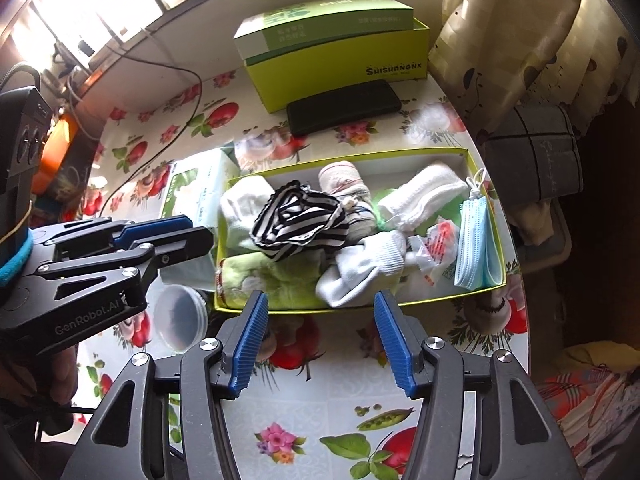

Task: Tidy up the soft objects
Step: 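Lower the striped cloth into the tray and open the left tool, then withdraw the left tool from the tray and bring the right tool over it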

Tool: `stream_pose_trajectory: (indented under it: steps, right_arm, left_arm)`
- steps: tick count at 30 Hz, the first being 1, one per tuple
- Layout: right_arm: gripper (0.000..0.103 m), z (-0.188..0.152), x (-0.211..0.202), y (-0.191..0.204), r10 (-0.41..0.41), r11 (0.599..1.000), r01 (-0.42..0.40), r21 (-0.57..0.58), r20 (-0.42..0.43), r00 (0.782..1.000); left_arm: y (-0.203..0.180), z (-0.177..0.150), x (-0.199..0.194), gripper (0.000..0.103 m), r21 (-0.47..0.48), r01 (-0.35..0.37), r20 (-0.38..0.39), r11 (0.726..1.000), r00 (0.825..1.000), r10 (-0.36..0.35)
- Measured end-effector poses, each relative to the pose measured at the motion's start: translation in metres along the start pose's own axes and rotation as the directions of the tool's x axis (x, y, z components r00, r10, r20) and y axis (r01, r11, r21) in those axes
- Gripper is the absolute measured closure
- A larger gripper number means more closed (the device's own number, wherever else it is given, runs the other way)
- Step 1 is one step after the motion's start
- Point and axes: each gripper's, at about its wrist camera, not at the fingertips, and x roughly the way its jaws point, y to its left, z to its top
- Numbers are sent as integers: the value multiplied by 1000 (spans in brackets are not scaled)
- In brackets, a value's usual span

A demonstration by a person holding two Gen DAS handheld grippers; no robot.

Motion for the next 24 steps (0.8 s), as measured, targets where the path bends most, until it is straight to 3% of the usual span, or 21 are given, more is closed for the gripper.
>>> stream_pose_trajectory:
  steps: [9,24]
  right_arm:
    - [47,-16,-12,37,-3,999,3,-42,6,1000]
    - [47,-47,-16,73,-21,997,21,-80,-5,1000]
  left_arm:
    - [13,-23,-33,78,-8,-46,45,999,998,47]
    - [22,-71,-55,78,12,-97,80,995,992,96]
